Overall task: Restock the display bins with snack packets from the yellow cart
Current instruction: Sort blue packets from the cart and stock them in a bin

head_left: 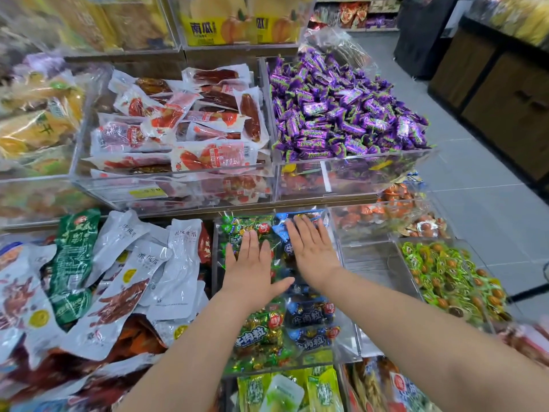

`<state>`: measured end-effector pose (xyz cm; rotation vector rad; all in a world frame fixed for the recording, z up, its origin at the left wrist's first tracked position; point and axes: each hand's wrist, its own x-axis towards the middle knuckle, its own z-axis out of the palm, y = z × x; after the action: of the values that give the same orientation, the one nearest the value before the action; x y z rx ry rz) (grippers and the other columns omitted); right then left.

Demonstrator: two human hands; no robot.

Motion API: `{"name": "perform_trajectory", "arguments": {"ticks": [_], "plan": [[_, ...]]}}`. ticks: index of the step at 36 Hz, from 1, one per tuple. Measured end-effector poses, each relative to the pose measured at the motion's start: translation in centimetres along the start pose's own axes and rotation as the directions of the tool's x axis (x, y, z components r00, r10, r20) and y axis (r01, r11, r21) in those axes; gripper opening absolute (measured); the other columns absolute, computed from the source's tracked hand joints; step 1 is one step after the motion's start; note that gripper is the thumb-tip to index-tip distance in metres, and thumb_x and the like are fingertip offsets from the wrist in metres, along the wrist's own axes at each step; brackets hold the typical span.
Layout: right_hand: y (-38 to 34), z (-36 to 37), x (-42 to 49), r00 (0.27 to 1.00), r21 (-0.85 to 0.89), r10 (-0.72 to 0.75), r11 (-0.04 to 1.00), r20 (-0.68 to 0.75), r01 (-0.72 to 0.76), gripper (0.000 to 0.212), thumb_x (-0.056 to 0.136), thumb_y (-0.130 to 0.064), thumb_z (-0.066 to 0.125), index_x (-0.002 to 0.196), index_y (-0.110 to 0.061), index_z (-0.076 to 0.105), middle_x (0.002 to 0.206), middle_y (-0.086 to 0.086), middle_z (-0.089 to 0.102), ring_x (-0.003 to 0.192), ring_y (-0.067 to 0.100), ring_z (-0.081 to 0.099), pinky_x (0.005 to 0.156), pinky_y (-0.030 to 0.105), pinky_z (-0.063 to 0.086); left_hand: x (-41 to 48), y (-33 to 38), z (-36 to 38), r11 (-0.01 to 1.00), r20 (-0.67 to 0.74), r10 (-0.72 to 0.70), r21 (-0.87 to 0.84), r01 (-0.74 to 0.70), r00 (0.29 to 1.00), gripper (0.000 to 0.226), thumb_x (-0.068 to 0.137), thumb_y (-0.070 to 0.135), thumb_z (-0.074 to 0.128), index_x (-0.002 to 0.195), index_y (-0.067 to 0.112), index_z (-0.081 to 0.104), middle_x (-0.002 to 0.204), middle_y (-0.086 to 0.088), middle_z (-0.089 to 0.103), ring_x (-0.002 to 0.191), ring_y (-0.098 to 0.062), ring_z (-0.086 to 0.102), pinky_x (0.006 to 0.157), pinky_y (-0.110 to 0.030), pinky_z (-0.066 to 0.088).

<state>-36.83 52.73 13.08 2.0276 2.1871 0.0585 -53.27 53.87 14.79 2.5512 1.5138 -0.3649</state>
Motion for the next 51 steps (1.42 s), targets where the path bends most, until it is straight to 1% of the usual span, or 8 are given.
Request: {"name": "perform_trajectory", "arguments": {"ticks": [13,21,25,31,34,37,45,51], "plan": [[1.0,-1.8,0.5,0.989,0.076,-0.028,0.997,0.143,0.018,0.097,0.087,-0.041,0.051,0.147,-0.015,-0.02,0.157,0.008,-0.017,0.142,0.028,-0.02,0.107,0.045,-0.024,-0.2,-0.3,-0.7,0.994,0.029,0.012,-0.11,-0.008,1.0,0.104,0.081,0.08,0.031,0.153,0.015,-0.005,0.159,-0.013,-0.019,0.146,-0.025,-0.021,0.114,-0.053,-0.012],[2.5,-3.3,-3.6,0.997,0.411,0.002,0.911,-0.076,0.029,0.08,0.086,-0.037,0.058,0.15,-0.016,0.014,0.155,0.011,0.006,0.143,0.03,0.0,0.117,0.041,0.004,-2.1,0.3,-1.8,0.939,-0.222,-0.018,-0.337,-0.059,0.975,0.086,0.085,0.062,0.054,0.152,0.023,0.017,0.161,-0.007,0.009,0.148,-0.025,-0.001,0.117,-0.042,-0.002],[2.7,-3.1,-8.0,0.964,0.648,0.152,0.762,-0.219,0.027,0.035,0.086,-0.019,0.061,0.12,-0.009,0.062,0.123,0.016,0.051,0.12,0.03,0.042,0.103,0.033,0.03,-4.5,3.0,-2.9,0.884,-0.429,-0.085,-0.449,-0.131,0.899,0.032,0.09,0.031,0.058,0.118,0.015,0.064,0.118,-0.004,0.062,0.116,-0.024,0.049,0.096,-0.035,0.036],[2.9,-1.2,-17.1,0.94,0.88,0.334,0.463,-0.063,-0.106,0.022,0.085,-0.003,0.056,0.101,-0.006,0.071,0.103,0.012,0.068,0.095,0.02,0.06,0.081,0.021,0.04,-8.5,10.4,-2.0,0.724,-0.283,-0.02,-0.665,-0.182,0.959,0.011,0.09,0.023,0.059,0.081,0.025,0.066,0.069,0.008,0.058,0.062,-0.005,0.053,0.058,-0.01,0.038],[3.3,1.1,-22.7,0.911,0.92,0.41,0.337,0.046,-0.199,0.021,0.086,-0.003,0.056,0.1,-0.006,0.071,0.097,0.008,0.07,0.084,0.011,0.054,0.072,0.015,0.038,-10.1,14.8,0.2,0.664,-0.137,0.088,-0.73,-0.161,0.987,0.012,0.09,0.012,0.058,0.083,0.015,0.067,0.068,-0.001,0.06,0.062,-0.01,0.059,0.069,-0.022,0.048],[4.1,4.3,-29.0,0.853,0.936,0.499,0.203,0.155,-0.288,0.022,0.085,-0.004,0.058,0.102,-0.008,0.071,0.089,-0.005,0.062,0.08,0.007,0.051,0.063,0.005,0.033,-11.8,19.3,3.2,0.632,0.059,0.154,-0.774,-0.052,0.986,0.015,0.093,0.004,0.054,0.08,0.007,0.062,0.071,-0.011,0.059,0.072,-0.021,0.054,0.077,-0.04,0.049],[5.4,12.9,-48.8,0.55,0.738,0.528,-0.252,0.647,-0.626,0.02,0.091,0.001,0.045,0.076,-0.002,0.059,0.076,0.008,0.05,0.07,0.017,0.047,0.055,0.015,0.035,-18.4,29.9,11.7,0.618,0.524,0.212,-0.726,0.302,0.825,0.025,0.099,0.008,0.043,0.076,0.012,0.049,0.065,-0.007,0.046,0.046,-0.013,0.043,0.04,-0.017,0.029],[4.3,16.6,-65.7,0.232,0.449,0.437,-0.499,0.869,-0.742,0.03,0.093,-0.013,0.045,0.064,-0.019,0.046,0.073,0.004,0.05,0.064,0.017,0.047,0.052,0.017,0.033,-23.1,36.5,18.2,0.657,0.763,0.179,-0.562,0.502,0.621,0.021,0.101,0.023,0.037,0.085,0.016,0.05,0.077,-0.006,0.055,0.06,-0.015,0.051,0.056,-0.022,0.035]]}}
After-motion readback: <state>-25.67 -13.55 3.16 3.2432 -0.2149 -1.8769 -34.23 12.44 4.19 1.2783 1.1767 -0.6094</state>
